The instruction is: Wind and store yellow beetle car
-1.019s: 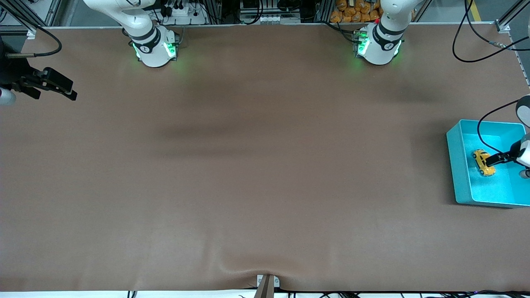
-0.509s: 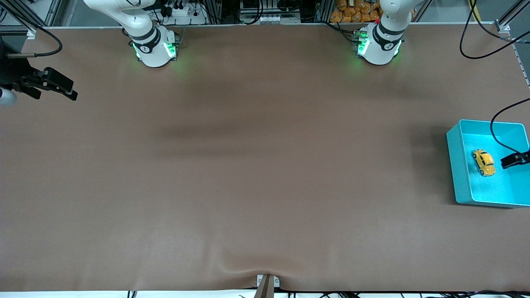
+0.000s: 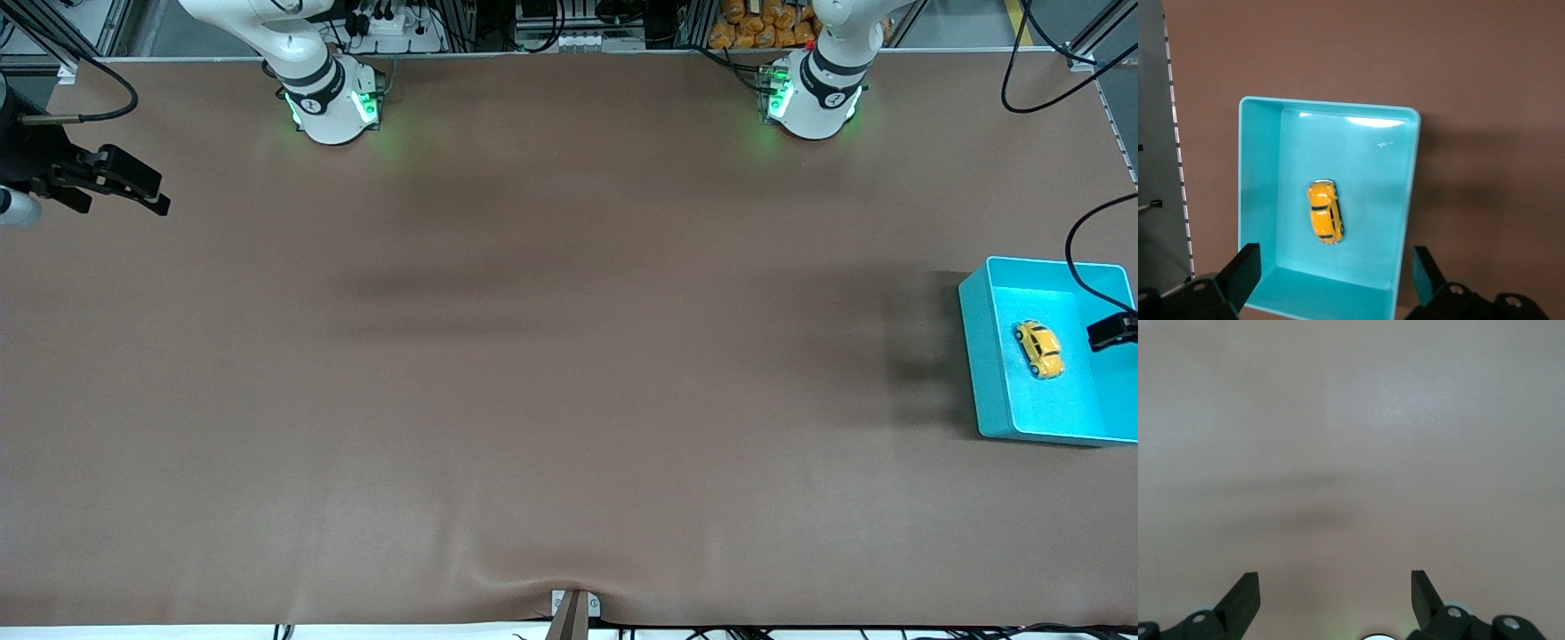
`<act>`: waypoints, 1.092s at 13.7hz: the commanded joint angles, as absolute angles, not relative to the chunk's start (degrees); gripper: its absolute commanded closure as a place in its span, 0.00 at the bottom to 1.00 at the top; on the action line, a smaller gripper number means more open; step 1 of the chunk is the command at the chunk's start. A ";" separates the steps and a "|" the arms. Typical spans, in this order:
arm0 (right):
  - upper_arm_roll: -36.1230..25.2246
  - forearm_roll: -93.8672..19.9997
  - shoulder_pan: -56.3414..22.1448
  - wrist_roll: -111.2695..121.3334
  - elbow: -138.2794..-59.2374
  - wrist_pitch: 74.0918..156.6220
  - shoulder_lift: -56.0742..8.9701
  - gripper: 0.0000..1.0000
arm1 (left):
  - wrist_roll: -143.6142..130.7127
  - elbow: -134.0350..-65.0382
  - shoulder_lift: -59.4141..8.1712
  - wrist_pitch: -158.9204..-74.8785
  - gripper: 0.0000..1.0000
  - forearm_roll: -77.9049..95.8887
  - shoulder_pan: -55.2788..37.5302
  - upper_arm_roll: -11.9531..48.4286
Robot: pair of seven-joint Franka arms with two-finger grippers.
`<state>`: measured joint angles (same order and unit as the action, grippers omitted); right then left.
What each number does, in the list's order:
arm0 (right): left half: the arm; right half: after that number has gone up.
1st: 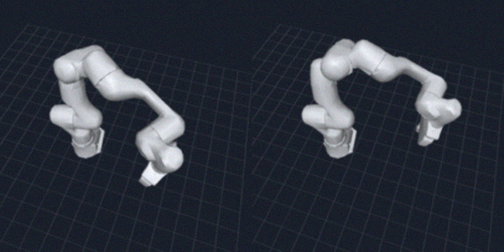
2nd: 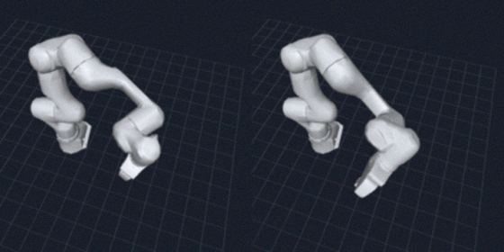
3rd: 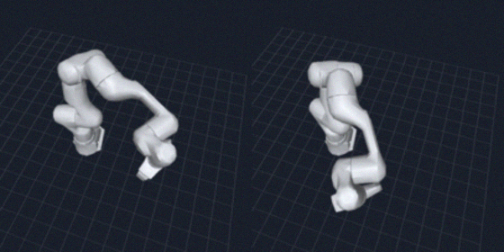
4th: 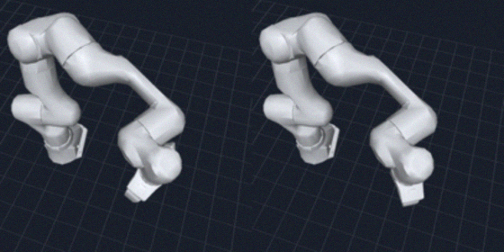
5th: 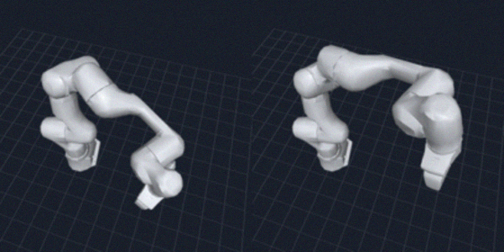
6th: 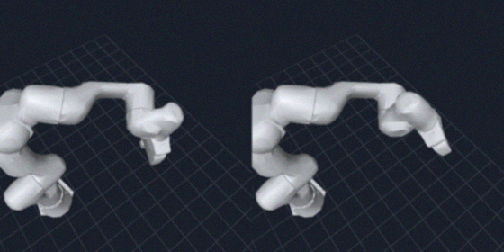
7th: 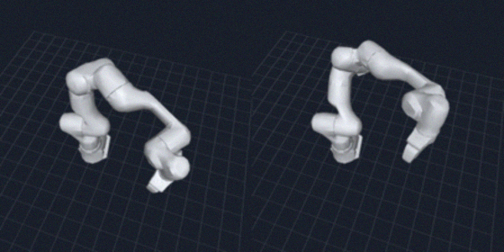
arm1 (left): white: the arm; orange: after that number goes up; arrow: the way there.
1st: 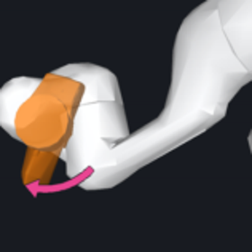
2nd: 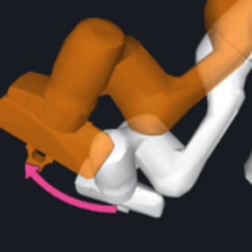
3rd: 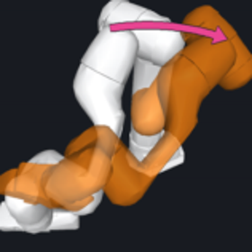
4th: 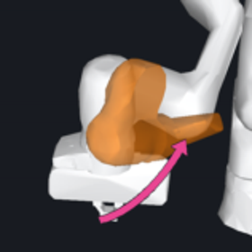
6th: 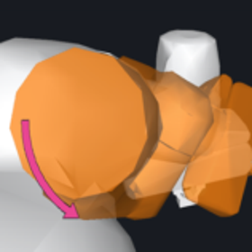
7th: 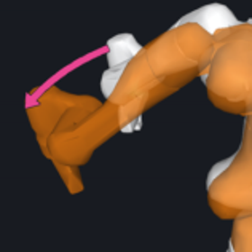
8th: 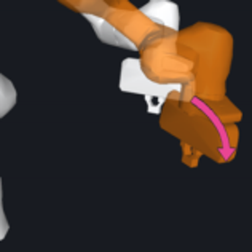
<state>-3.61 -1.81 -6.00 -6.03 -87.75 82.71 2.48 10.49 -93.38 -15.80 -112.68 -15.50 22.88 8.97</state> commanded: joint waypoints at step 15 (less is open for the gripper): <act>-3.60 -1.23 -5.02 -6.15 -87.63 82.62 2.90 0.00 | -0.35 -91.58 -0.71 -96.15 0.00 -0.28 6.42 10.90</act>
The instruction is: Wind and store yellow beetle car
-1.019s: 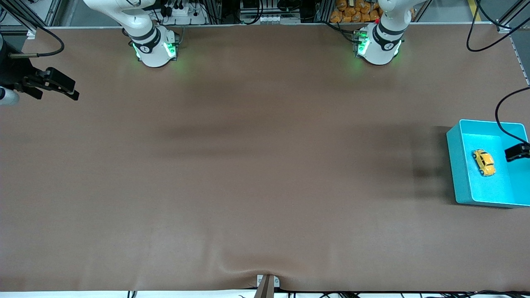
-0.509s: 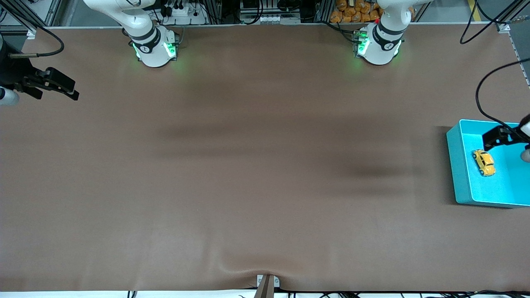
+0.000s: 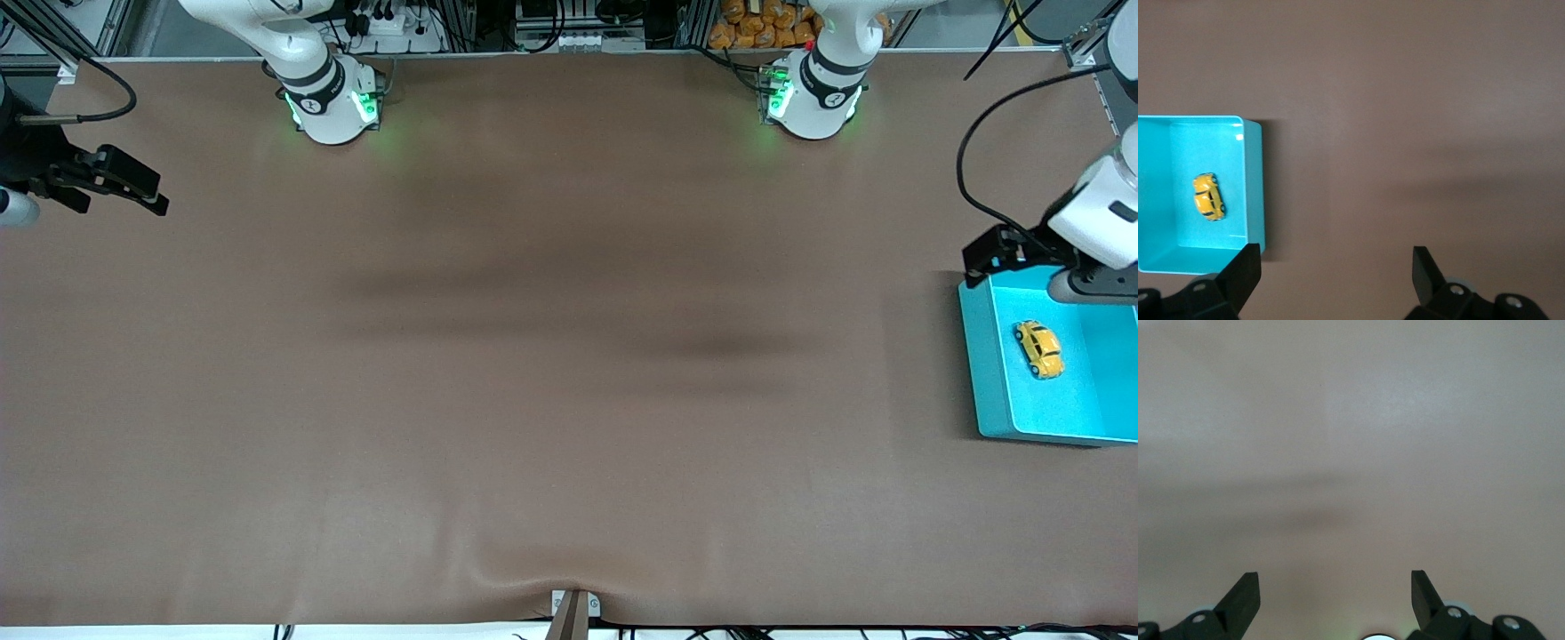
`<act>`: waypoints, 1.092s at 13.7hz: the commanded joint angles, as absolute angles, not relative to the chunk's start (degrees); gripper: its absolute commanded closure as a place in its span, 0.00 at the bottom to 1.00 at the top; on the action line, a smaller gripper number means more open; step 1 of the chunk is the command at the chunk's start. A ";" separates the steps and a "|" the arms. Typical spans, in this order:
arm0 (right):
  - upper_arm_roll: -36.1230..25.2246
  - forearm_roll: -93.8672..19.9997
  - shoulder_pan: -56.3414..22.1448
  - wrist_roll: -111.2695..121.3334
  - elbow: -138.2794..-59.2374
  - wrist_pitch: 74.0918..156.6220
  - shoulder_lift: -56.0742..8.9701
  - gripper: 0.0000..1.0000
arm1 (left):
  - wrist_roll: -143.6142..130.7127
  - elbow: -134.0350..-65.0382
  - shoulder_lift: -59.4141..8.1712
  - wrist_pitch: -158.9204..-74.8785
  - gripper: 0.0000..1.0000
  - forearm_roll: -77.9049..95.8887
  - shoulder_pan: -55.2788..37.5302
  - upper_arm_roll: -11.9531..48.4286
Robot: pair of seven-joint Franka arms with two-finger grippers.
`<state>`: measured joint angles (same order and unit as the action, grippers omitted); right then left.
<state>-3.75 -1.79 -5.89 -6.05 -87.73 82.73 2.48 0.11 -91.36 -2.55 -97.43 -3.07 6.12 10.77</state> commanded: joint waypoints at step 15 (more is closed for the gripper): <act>-7.29 -1.67 -3.69 -4.04 -86.22 82.53 3.08 0.00 | 0.18 -91.58 2.37 -86.84 0.00 1.23 3.60 10.72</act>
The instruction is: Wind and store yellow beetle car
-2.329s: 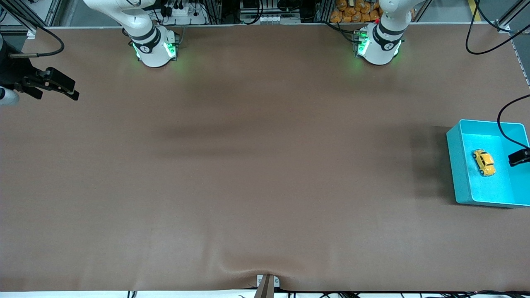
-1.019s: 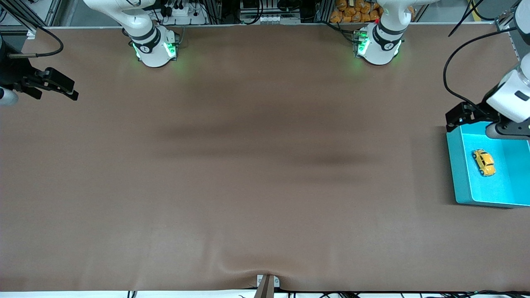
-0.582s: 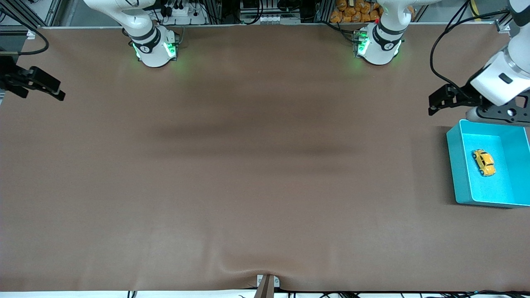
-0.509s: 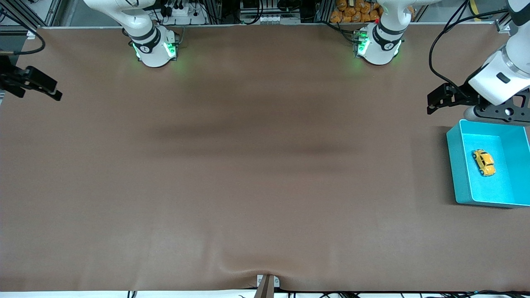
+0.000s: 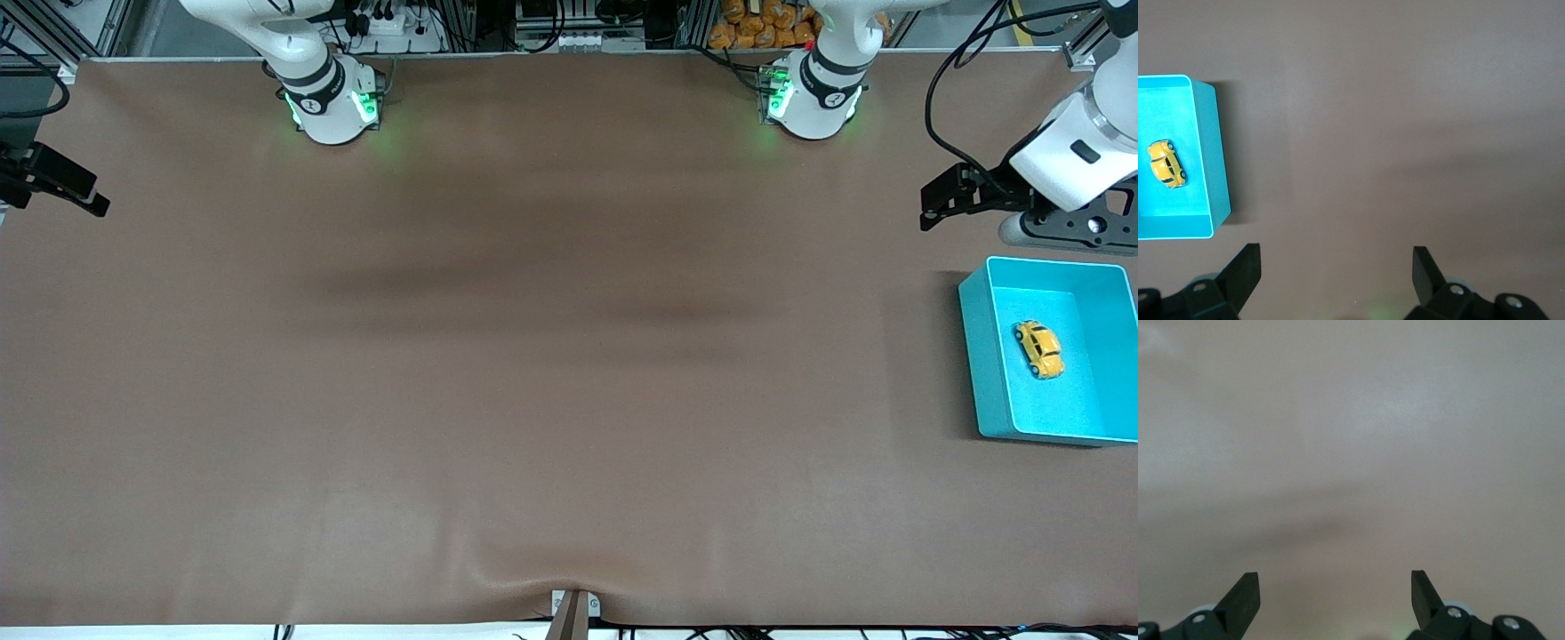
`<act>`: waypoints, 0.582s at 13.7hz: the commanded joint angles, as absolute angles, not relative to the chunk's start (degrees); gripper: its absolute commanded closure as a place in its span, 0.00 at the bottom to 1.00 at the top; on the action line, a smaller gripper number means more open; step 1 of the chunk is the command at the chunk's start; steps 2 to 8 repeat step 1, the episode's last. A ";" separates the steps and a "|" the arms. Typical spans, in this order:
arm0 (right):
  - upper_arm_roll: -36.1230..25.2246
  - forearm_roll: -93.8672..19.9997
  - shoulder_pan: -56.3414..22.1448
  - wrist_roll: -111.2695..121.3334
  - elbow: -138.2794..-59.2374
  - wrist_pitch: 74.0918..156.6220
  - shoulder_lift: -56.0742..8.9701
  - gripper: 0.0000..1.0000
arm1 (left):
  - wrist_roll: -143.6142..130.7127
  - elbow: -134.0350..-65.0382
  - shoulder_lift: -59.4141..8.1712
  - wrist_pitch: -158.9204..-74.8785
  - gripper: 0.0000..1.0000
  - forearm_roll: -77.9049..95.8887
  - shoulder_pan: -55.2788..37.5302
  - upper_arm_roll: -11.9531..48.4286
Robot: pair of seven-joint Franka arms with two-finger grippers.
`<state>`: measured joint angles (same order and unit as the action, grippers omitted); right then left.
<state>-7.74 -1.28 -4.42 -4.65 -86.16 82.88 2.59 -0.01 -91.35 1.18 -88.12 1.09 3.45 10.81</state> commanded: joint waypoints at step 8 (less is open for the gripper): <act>-7.21 -1.67 -3.43 -4.04 -86.22 82.53 2.99 0.00 | 0.09 -91.58 2.37 -86.75 0.00 1.14 3.52 10.64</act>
